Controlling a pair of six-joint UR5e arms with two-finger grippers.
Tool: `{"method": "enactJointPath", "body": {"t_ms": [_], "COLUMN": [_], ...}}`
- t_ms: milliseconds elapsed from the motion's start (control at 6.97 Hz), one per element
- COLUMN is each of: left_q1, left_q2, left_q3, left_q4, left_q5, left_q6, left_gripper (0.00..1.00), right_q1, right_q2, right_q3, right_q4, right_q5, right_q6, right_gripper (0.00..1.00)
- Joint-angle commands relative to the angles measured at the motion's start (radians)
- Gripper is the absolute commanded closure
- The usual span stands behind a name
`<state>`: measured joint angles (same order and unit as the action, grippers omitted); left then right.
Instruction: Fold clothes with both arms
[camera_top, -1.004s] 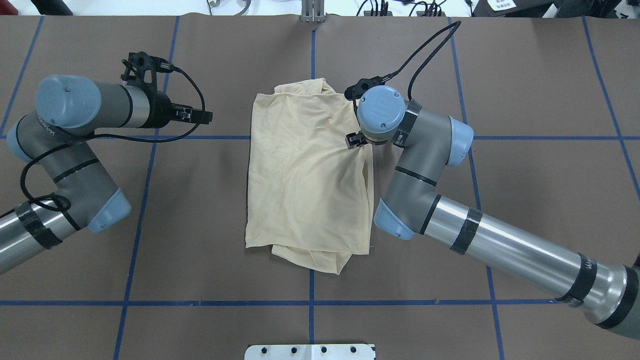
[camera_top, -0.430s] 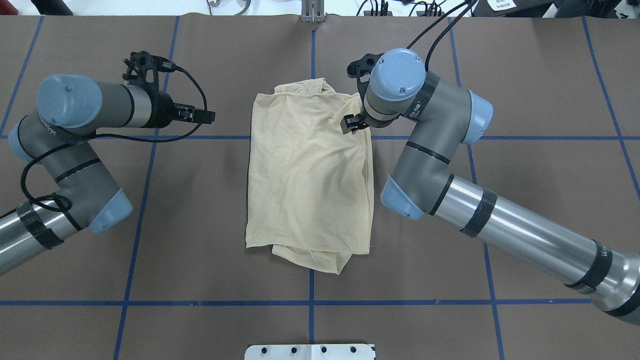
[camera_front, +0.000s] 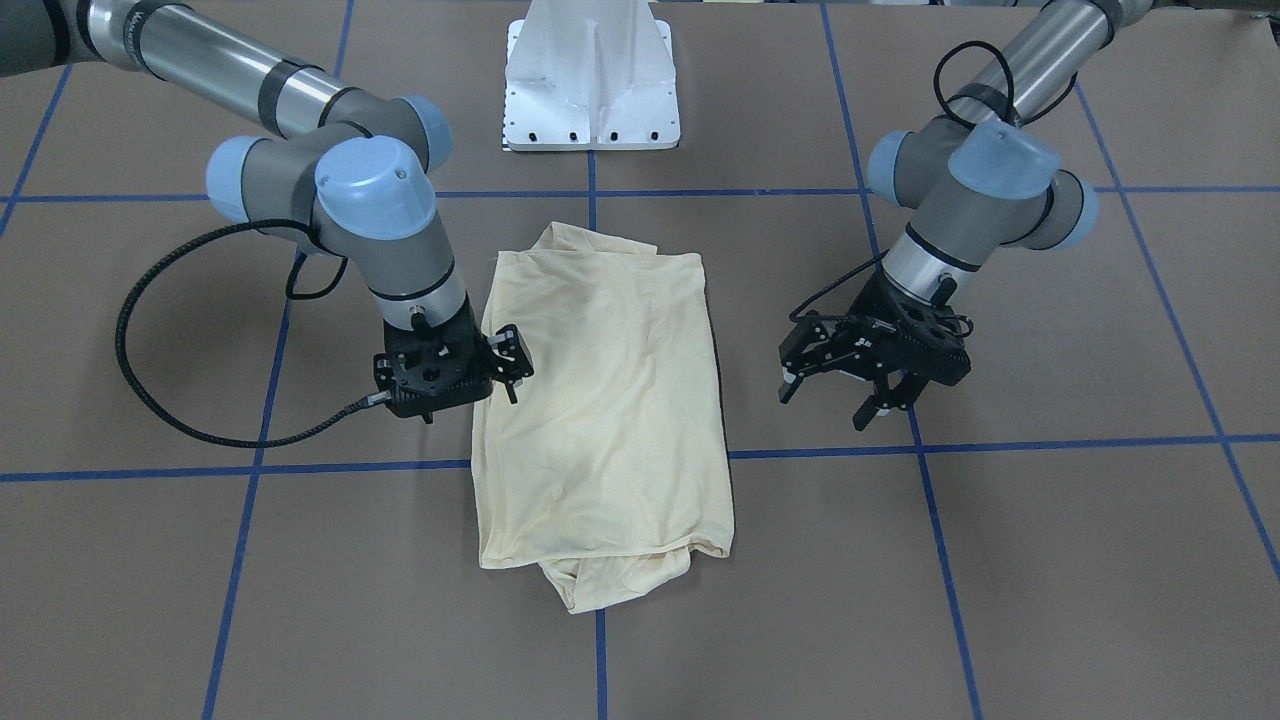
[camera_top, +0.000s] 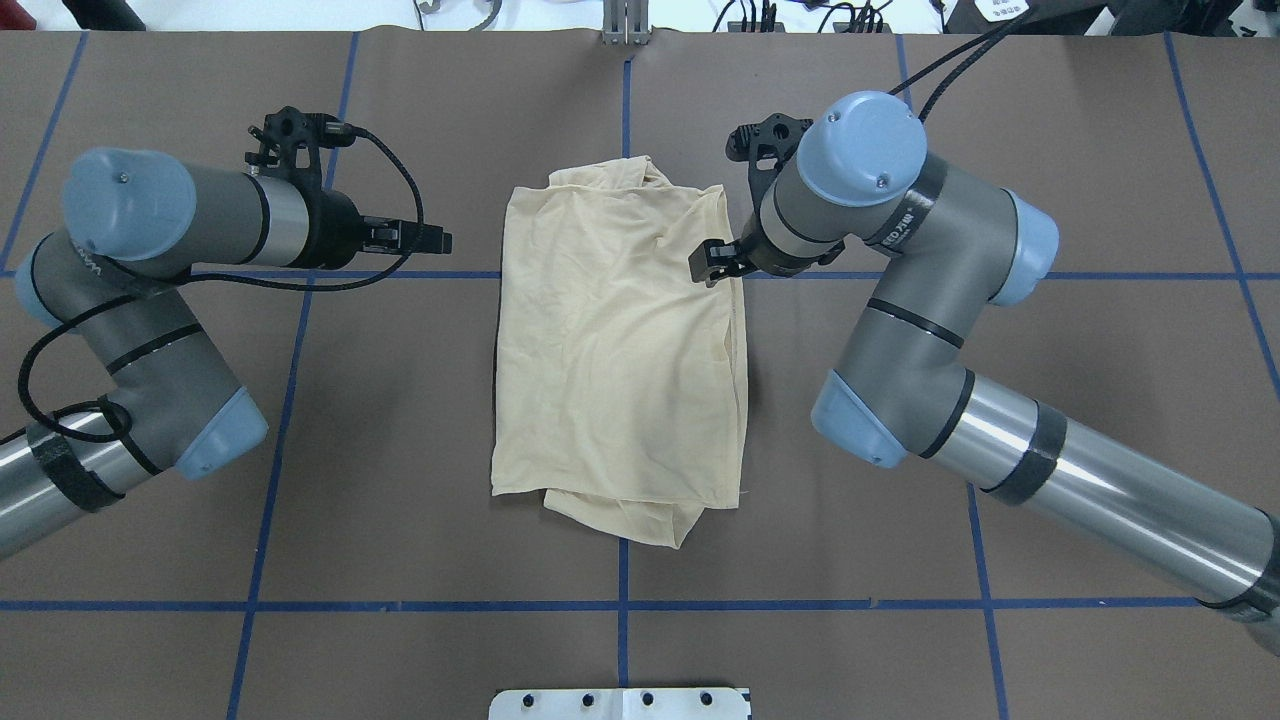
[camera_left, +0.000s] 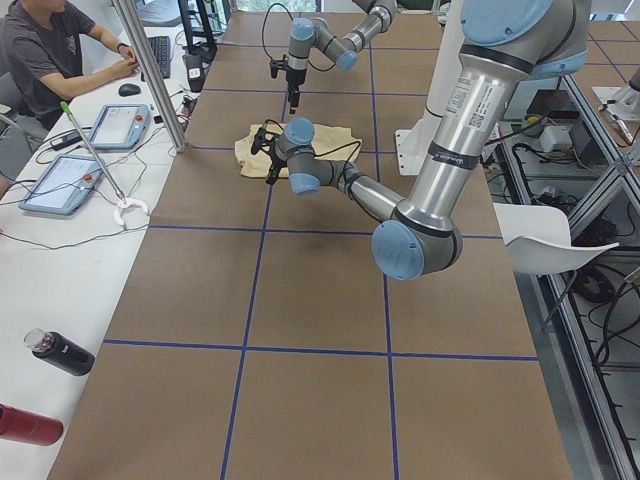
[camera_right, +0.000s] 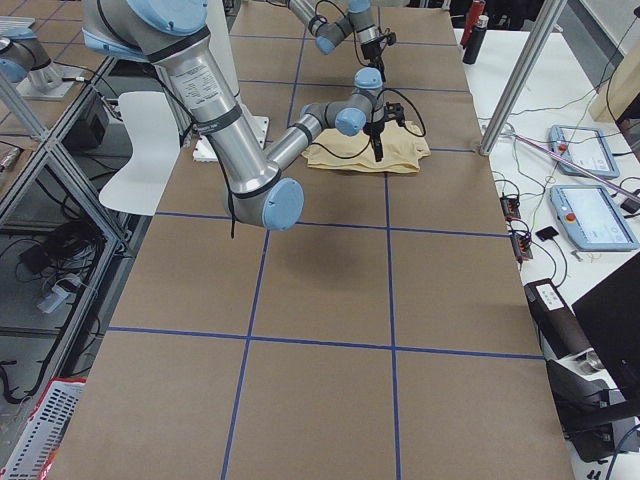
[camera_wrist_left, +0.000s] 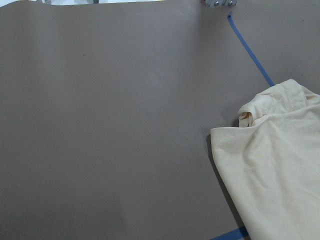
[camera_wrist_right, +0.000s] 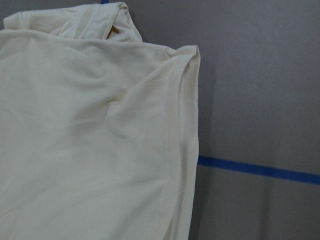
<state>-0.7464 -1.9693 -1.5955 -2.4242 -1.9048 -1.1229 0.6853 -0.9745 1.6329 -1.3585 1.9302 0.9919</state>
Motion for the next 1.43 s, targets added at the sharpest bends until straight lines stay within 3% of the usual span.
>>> {"method": "enactJointPath", "body": {"t_ms": [0,287,574,1291], "left_q1": [0.118,0.238,0.321,0.361], "left_q2": [0.021,0.021,0.023,0.069], "left_q3": [-0.101,-0.121,-0.121,-0.116], "left_q4": [0.000,-0.006,-0.004,0.008], "left_q5": [-0.016,0.067,0.150,0.171], "left_q6": [-0.291,-0.487,-0.570,-0.617], "left_gripper": [0.00,0.00,0.00,0.00], "right_q1": [0.002,-0.006,-0.018,-0.030], "right_q2": [-0.093,-0.099,-0.102,-0.102], "right_q3": [0.140,0.166,0.182,0.177], "right_q4": [-0.005,0.007,0.006,0.007], "right_q5": [0.103,0.121,0.118,0.110], "right_q6": [0.133,0.268,0.290,0.292], "right_gripper": [0.00,0.00,0.00,0.00]}}
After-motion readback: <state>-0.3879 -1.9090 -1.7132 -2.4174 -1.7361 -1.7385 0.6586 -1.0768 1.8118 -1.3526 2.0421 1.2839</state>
